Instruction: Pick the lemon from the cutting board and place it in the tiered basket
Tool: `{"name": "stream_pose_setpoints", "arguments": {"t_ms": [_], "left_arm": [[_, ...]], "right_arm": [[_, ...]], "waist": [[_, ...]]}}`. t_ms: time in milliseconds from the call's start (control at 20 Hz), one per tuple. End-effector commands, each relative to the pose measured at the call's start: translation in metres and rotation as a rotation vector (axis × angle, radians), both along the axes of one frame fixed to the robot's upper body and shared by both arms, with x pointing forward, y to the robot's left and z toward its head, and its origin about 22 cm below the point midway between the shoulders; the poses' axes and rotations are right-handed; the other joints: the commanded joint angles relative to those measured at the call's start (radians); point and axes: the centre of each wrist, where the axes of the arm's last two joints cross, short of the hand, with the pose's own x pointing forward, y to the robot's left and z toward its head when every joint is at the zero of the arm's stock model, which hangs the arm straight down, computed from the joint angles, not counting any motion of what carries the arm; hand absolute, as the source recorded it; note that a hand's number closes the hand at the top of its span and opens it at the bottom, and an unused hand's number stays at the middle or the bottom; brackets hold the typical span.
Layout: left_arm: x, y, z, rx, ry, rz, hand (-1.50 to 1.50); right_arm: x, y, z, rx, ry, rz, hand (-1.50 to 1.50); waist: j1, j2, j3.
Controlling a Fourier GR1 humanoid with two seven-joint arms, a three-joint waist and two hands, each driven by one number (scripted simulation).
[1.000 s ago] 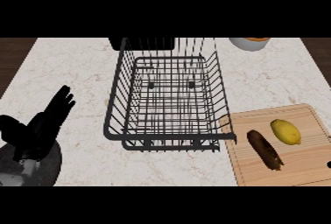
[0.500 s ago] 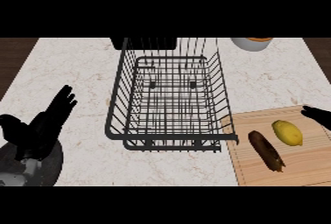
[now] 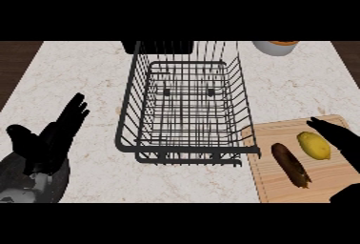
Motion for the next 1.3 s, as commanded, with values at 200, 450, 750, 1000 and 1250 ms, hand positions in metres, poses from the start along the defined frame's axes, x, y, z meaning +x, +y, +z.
{"name": "stream_pose_setpoints", "arguments": {"t_ms": [200, 450, 750, 1000, 1250], "left_arm": [[-0.002, 0.006, -0.014, 0.009, -0.022, 0.010, 0.00], [0.010, 0.006, 0.000, -0.008, 0.001, 0.010, 0.00], [-0.009, 0.008, 0.016, 0.015, -0.016, -0.005, 0.00], [0.012, 0.006, -0.018, 0.010, -0.011, -0.008, 0.00], [0.011, -0.007, 0.001, 0.013, -0.003, -0.006, 0.00]], "right_arm": [[0.013, -0.012, -0.051, -0.059, 0.004, -0.035, -1.50], [0.031, -0.015, -0.063, -0.069, -0.050, -0.066, -1.50], [0.040, -0.025, -0.085, -0.109, -0.092, -0.074, -1.50], [0.024, -0.038, -0.098, -0.163, 0.033, -0.030, 1.50], [0.032, -0.017, -0.111, -0.211, 0.064, 0.047, 1.50]], "waist": [[-0.001, 0.000, 0.000], [-0.002, 0.000, 0.000], [0.005, 0.000, 0.001], [-0.004, 0.002, 0.000], [0.000, 0.001, 0.000]]}}
